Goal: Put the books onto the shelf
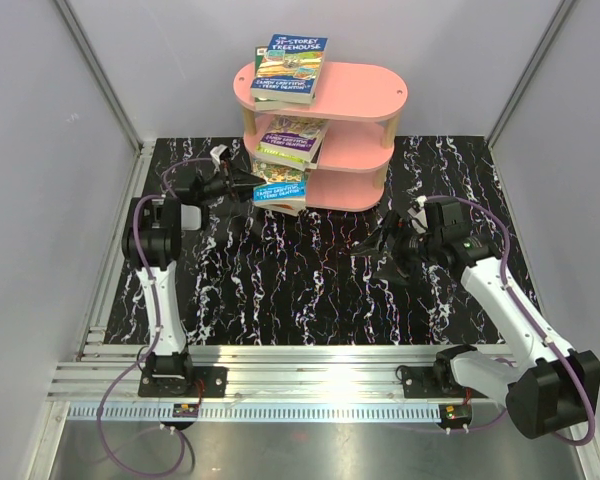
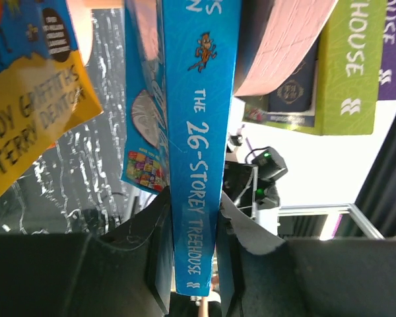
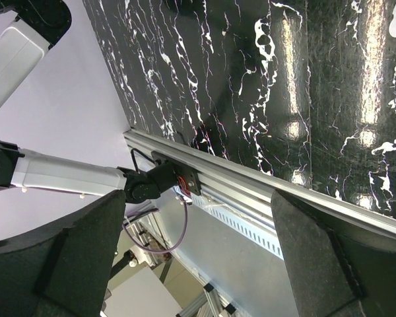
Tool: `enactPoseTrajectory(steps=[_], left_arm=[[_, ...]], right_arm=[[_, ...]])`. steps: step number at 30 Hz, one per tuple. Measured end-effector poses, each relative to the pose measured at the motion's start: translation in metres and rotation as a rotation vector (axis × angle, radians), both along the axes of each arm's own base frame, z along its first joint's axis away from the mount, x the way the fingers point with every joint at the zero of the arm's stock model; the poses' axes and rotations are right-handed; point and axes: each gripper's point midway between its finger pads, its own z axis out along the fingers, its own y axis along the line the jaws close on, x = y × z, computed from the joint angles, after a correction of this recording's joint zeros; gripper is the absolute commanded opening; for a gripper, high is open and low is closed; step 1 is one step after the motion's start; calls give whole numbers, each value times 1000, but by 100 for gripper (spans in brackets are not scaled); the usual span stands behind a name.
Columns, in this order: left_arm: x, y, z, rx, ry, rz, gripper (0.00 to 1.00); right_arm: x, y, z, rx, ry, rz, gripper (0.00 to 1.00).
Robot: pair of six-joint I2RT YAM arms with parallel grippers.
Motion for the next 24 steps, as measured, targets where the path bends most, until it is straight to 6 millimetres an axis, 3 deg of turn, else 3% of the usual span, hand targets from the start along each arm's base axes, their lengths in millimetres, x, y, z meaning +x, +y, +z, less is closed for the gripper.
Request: enactPoseTrajectory(steps=[11, 24], left_arm=[[11, 0, 7, -12, -2, -46, 0], [4, -29, -15, 42, 42, -142, 0]], right_arm=[[0, -1, -4, 4, 22, -24, 98], [3, 0, -3, 11, 19, -31, 98]])
